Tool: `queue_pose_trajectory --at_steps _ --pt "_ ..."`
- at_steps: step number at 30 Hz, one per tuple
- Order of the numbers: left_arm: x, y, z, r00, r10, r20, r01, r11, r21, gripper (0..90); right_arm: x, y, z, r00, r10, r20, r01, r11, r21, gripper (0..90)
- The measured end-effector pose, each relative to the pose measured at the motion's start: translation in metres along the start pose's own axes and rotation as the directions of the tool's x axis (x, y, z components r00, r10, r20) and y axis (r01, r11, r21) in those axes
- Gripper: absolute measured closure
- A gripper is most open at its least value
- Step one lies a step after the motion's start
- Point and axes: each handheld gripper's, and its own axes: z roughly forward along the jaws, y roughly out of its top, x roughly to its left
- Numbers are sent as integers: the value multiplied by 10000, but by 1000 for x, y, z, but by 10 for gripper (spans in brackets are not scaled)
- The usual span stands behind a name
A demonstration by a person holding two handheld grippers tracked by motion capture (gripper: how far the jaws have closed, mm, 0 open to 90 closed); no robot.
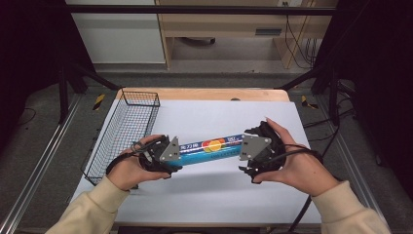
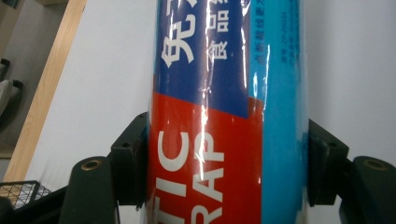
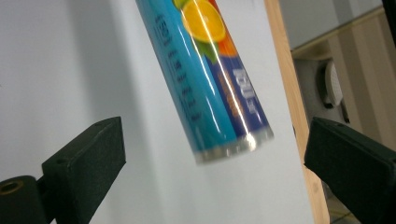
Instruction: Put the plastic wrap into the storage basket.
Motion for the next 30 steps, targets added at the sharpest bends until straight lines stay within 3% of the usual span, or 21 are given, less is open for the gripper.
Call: queue_pose_trajectory --at_steps 3,5,9,11,12,14,15,16,17,18,19,20,21,22,24,26,28,29,30 --pt "1 -2 -4 9999 -126 -82 126 9999 -48 319 5 -14 -5 9958 789 463 -790 9969 10 61" --pt "2 -4 -6 9997 -182 -160 181 9998 -48 318 6 -17 -5 9951 811 564 -808 9967 -66 67" --pt "3 -7 -10 9991 -309 -303 308 9995 -56 318 18 -33 5 9822 1697 801 -1695 9855 -94 63" --pt "4 -9 -14 9979 -473 -451 468 9988 -127 319 25 -41 14 9728 2012 1152 -2032 9791 52 71" --pt "5 -10 -16 9975 -516 -479 513 9987 -68 319 30 -47 22 9607 2328 1510 -2398 9704 296 82" --pt "6 -12 -19 9959 -714 -546 705 9973 -182 319 36 -55 32 9399 2811 1940 -2887 9573 115 84" --pt "7 -14 -22 9946 -837 -612 825 9963 -224 319 40 -58 41 9209 3204 2221 -3318 9432 150 84" --pt "7 -14 -22 9946 -837 -612 825 9963 -224 319 40 -58 41 9209 3204 2221 -3318 9432 150 84" --pt "7 -16 -24 9933 -917 -708 902 9956 -246 319 45 -62 52 8881 3668 2770 -3878 9215 232 84" --pt "8 -17 -26 9920 -1023 -735 1005 9945 -283 319 45 -62 52 8881 3668 2770 -3878 9215 232 84" --pt "8 -19 -28 9909 -1060 -825 1039 9942 -295 319 48 -66 61 8710 3905 2980 -4093 9124 7 88" --pt "9 -20 -29 9898 -1120 -878 1097 9935 -304 319 48 -66 61 8710 3905 2980 -4093 9124 7 88" --pt "10 -22 -34 9876 -1207 -1001 1181 9925 -311 319 50 -69 69 8517 4310 2981 -4470 8944 -162 90" --pt "10 -22 -34 9876 -1207 -1001 1181 9925 -311 319 50 -69 69 8517 4310 2981 -4470 8944 -162 90" --pt "10 -24 -38 9856 -1303 -1073 1266 9911 -413 319 52 -72 79 8271 4670 3127 -4855 8740 -210 94" --pt "11 -27 -42 9836 -1399 -1137 1352 9896 -483 319 54 -74 86 7959 4992 3425 -5191 8539 -382 104" --pt "11 -28 -46 9819 -1469 -1196 1418 9886 -502 319 56 -78 93 7437 5623 3614 -5858 8088 -530 100" --pt "11 -29 -47 9803 -1537 -1243 1479 9875 -546 319 56 -79 95 7300 5740 3710 -5976 7994 -611 99" --pt "12 -30 -48 9796 -1596 -1218 1538 9865 -561 319 58 -81 98 7055 5984 3797 -6221 7796 -727 98"
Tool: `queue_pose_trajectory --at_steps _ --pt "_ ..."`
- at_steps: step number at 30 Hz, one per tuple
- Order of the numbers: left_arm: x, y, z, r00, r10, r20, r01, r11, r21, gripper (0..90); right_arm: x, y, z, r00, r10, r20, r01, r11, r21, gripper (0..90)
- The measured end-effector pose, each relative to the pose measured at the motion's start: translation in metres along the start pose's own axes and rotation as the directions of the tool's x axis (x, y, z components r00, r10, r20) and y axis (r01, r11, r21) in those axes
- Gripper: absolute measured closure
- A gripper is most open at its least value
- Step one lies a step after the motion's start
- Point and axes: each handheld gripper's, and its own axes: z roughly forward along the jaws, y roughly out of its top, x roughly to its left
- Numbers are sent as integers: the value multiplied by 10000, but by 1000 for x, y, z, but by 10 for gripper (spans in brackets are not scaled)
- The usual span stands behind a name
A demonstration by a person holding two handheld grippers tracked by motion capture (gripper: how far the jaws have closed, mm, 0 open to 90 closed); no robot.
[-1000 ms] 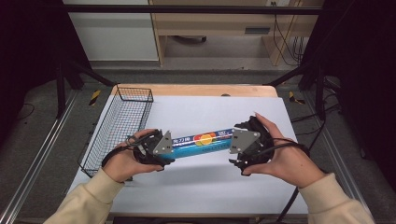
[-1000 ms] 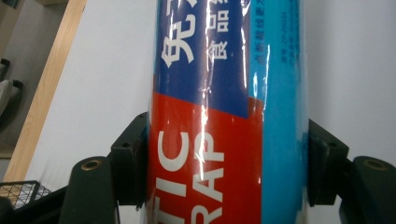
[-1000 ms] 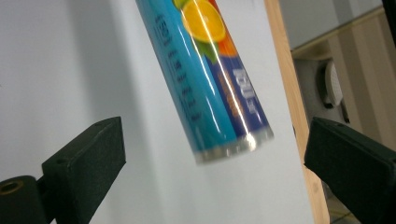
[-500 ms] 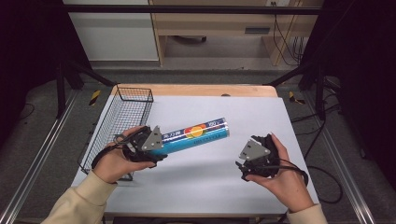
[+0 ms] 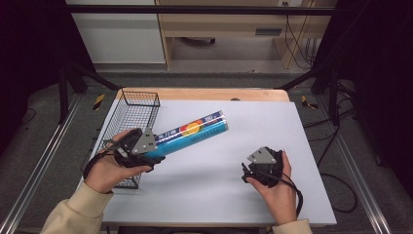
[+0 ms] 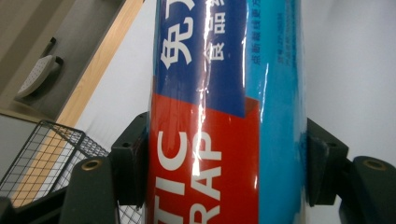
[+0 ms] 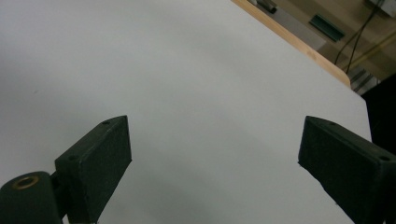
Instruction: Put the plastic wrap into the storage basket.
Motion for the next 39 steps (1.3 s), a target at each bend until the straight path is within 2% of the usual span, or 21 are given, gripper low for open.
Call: queue_pose_trajectory --at_steps 1,4,5,8,9,10,14,17,20,25,31,34,39 --pt "0 -1 -1 10000 -36 -64 36 10000 -10 319 2 -5 5 9989 439 176 -439 9990 15 97" --pt "4 -4 -5 9996 -227 -183 226 9997 -62 319 2 -7 8 9978 632 192 -636 9977 218 93" --pt "5 -6 -6 9990 -419 -174 417 9991 -126 319 2 -10 9 9972 680 305 -688 9973 250 94" --pt "8 -7 -8 9985 -484 -268 483 9988 -57 320 2 -12 9 9954 835 472 -846 9962 207 94" --pt "10 -9 -10 9969 -698 -368 693 9975 -154 320 2 -14 9 9942 889 602 -900 9958 157 95" --pt "10 -9 -10 9969 -698 -368 693 9975 -154 320 2 -14 9 9942 889 602 -900 9958 157 95" --pt "17 -10 -17 9944 -907 -549 901 9959 -124 320 4 -16 7 9845 1305 1169 -1319 9912 46 88" --pt "22 -12 -23 9914 -1091 -719 1089 9940 -68 320 2 -16 4 9818 1388 1297 -1365 9903 -261 78" --pt "23 -14 -26 9900 -1154 -815 1161 9932 42 320 3 -16 3 9814 1358 1357 -1332 9907 -280 78" --pt "22 -19 -33 9836 -1434 -1099 1475 9886 304 320 4 -17 5 9843 1296 1196 -1279 9916 -218 79" --pt "14 -18 -40 9735 -1693 -1540 1785 9828 480 320 6 -15 -4 9798 1488 1332 -1424 9882 -566 80" --pt "9 -17 -43 9685 -1769 -1754 1897 9801 587 320 7 -16 -5 9816 1340 1361 -1276 9903 -544 79" --pt "5 -18 -49 9641 -1859 -1894 2012 9774 647 320 5 -19 -5 9799 1427 1392 -1366 9892 -531 80"
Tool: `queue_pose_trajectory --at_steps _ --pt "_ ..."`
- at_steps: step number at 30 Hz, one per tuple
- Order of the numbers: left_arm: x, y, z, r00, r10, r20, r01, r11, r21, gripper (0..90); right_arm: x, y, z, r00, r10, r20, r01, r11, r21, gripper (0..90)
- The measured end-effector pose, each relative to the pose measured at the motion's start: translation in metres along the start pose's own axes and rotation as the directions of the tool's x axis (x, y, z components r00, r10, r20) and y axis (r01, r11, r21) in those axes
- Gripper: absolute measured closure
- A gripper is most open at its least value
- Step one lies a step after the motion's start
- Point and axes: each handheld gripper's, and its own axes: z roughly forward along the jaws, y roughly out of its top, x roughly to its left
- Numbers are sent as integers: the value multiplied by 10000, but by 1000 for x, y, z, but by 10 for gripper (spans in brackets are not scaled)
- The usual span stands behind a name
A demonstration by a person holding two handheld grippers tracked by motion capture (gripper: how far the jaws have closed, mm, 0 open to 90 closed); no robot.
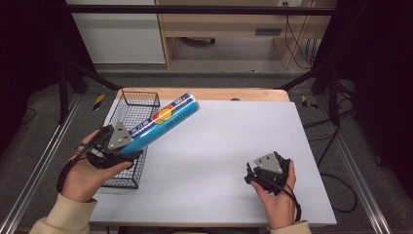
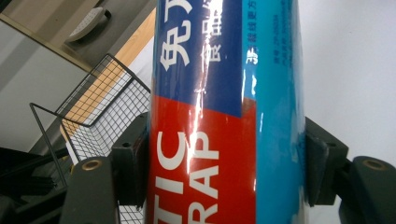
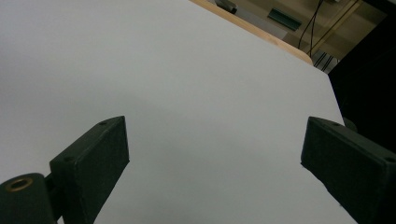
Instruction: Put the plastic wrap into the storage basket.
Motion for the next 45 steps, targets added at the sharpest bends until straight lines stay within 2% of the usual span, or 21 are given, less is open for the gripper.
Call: queue_pose_trajectory --at_steps 7,8,12,14,33,34,39,45 --pt "1 -2 -5 9994 -120 -330 125 9998 139 320 3 1 3 9999 35 -154 -34 10000 70 82" --pt "2 -3 -5 9991 -274 -319 279 9994 181 320 3 1 2 9999 4 -149 -3 10000 66 82" --pt "2 -6 -5 9984 -386 -415 400 9987 321 321 3 1 2 9999 53 -127 -52 10000 45 82" --pt "1 -9 -4 9974 -567 -447 583 9976 364 321 1 0 2 9998 134 -124 -133 9999 80 82" --pt "3 -19 -10 9914 -1113 -682 1152 9917 570 321 2 0 1 9997 179 -155 -178 9998 67 84" --pt "3 -21 -10 9896 -1285 -652 1324 9894 593 321 2 0 2 9997 187 -150 -186 9998 76 84" --pt "3 -24 -11 9870 -1386 -813 1449 9865 767 321 3 0 1 9997 203 -169 -201 9998 70 85" --pt "4 -24 -12 9773 -1813 -1096 1941 9736 1200 321 5 0 1 9994 190 -279 -189 9998 45 86"
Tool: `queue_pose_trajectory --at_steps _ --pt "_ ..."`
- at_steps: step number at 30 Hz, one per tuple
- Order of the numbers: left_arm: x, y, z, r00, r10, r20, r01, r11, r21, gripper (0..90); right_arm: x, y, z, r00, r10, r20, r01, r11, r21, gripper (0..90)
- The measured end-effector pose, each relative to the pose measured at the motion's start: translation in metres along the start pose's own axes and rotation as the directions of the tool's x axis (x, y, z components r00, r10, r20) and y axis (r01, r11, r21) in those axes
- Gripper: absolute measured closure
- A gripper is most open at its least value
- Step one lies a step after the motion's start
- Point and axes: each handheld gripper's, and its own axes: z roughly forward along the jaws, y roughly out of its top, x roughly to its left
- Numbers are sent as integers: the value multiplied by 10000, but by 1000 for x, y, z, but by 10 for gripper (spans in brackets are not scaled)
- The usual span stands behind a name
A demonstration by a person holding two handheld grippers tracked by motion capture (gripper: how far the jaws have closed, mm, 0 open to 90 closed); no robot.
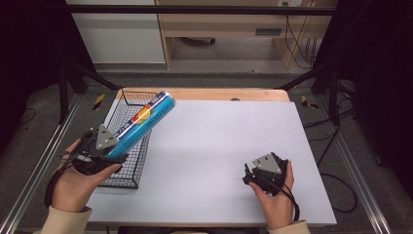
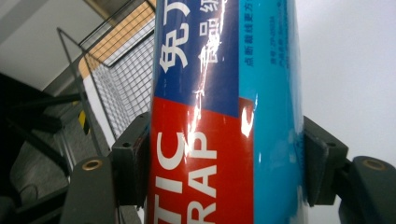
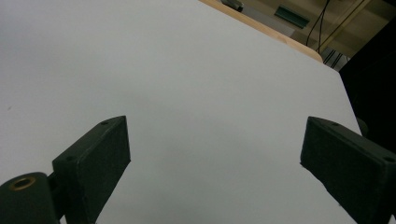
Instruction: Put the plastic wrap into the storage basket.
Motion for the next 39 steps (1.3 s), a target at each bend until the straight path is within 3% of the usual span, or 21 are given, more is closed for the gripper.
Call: queue_pose_trajectory --at_steps 5,13,24,30,35,36,39 --pt "3 1 7 9977 -479 -470 512 9962 710 321 1 1 0 9999 36 -161 -38 9999 -110 86" --pt "3 1 14 9929 -897 -782 978 9894 1077 321 0 2 -1 9995 170 -283 -175 9997 -191 88" --pt "1 2 26 9801 -1583 -1200 1773 9695 1693 322 2 4 -4 9993 139 -343 -149 9994 -301 89" --pt "10 -2 36 9695 -1956 -1477 2251 9491 2202 322 1 4 -3 9991 200 -385 -209 9995 -229 90" --pt "19 -6 50 9534 -2361 -1877 2801 9239 2607 322 1 4 -3 9989 187 -432 -197 9995 -234 91" --pt "19 -6 50 9534 -2361 -1877 2801 9239 2607 322 1 4 -3 9989 187 -432 -197 9995 -234 91" --pt "20 -9 58 9508 -2393 -1967 2898 9117 2913 322 0 4 -2 9985 217 -499 -229 9995 -220 91"
